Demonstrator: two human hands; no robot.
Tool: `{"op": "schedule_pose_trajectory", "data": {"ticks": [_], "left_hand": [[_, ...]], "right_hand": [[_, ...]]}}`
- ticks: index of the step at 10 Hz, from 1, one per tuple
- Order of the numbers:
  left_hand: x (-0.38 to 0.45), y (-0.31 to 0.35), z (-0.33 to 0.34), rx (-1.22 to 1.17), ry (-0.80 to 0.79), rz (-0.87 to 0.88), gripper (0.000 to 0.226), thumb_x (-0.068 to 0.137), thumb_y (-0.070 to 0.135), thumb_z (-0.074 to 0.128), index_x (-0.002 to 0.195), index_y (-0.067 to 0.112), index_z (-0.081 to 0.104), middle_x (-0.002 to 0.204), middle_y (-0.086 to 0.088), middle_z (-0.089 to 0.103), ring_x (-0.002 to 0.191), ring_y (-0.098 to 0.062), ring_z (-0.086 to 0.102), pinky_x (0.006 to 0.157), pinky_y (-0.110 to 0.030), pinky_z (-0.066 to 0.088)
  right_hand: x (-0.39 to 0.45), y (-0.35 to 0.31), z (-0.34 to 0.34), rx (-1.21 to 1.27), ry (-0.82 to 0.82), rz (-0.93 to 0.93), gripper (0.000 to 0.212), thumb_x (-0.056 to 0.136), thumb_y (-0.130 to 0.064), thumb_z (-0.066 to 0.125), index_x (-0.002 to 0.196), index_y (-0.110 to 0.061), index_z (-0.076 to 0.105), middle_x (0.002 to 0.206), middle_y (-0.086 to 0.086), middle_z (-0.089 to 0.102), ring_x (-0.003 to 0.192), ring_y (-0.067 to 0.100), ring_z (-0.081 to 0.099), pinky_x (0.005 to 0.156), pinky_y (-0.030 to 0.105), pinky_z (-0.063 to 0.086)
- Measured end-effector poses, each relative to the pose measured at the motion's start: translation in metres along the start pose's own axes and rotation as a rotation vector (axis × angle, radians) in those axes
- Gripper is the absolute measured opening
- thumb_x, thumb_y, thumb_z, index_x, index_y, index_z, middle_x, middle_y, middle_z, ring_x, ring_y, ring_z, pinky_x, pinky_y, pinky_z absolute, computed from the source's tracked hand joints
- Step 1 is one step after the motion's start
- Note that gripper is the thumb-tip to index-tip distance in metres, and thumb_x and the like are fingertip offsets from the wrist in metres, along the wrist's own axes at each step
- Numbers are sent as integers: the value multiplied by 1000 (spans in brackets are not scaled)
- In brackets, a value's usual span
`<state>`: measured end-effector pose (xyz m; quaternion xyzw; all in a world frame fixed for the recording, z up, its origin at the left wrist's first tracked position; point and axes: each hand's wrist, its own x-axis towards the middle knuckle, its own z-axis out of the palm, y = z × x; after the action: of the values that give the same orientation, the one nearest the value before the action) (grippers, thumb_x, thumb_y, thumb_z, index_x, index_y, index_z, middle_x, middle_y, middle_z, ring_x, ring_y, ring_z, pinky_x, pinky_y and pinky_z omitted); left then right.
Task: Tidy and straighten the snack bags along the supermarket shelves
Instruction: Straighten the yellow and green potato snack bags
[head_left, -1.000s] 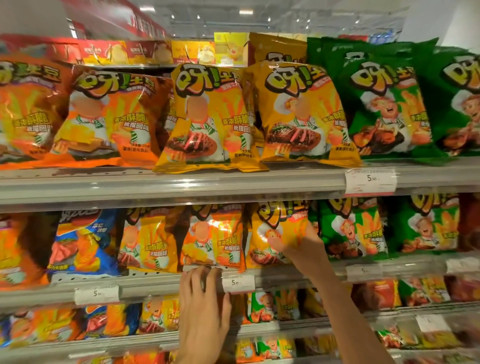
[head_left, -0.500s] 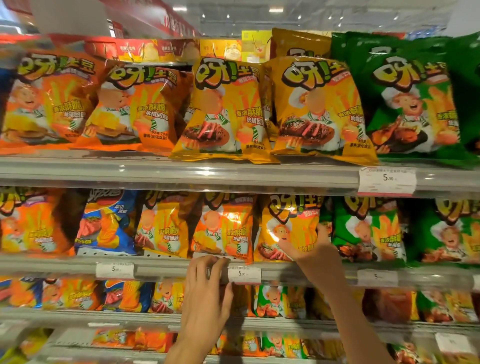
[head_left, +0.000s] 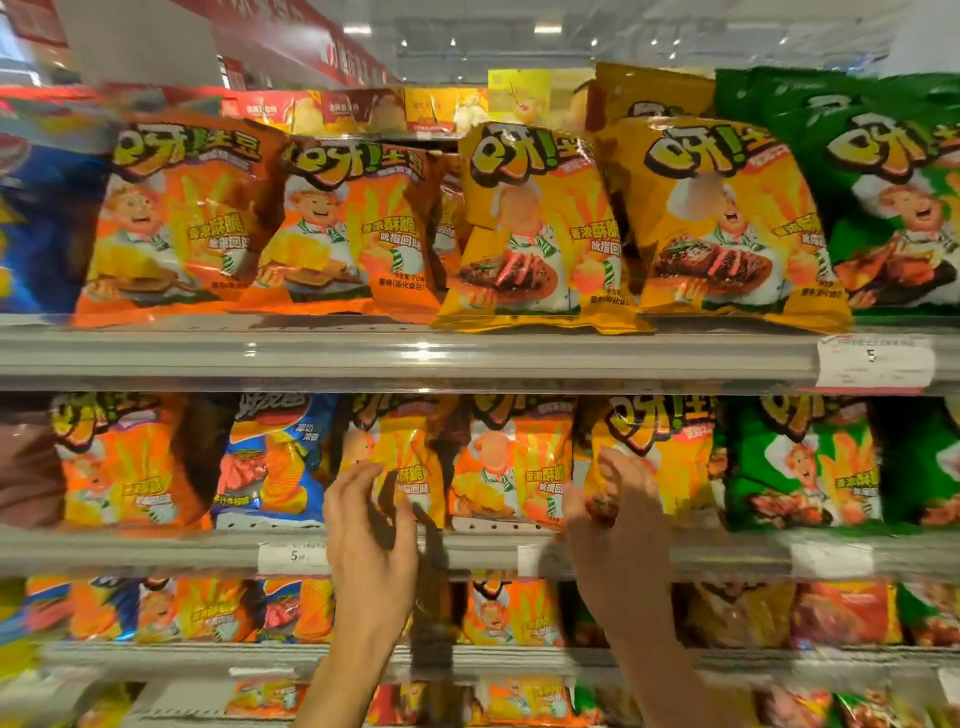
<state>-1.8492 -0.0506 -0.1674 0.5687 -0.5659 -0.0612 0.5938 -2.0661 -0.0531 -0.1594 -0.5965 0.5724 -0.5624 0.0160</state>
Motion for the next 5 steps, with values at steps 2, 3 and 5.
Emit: {"op": "schedule_pose_trajectory", "data": {"ticks": [2,3,5], "left_hand": [[43,-20,-22,13,-167,-128,58,95,25,63,145,10,39,144,-7,46,133,-22,42,111,-37,36],[61,-29,-24,-29,-280,-240,71,92,39,64,150,9,34,150,-8,42,138,-23,40,113,-36,34],[96,-56,-27,-45,-491,-392,79,78,52,75,139,12,44,114,10,59,106,-17,59,89,-29,43]], "right_hand": [[10,-23,50,86,-89,229,67,85,-35,80,138,-3,55,131,18,61,123,30,59,105,40,47],[16,-23,60,255,-126,372,71,77,-38,87,136,-17,52,126,0,64,114,10,64,97,26,54],[35,-24,67,125,-151,277,100,57,-66,83,136,-18,45,102,-16,59,85,-1,60,68,-4,45]]}}
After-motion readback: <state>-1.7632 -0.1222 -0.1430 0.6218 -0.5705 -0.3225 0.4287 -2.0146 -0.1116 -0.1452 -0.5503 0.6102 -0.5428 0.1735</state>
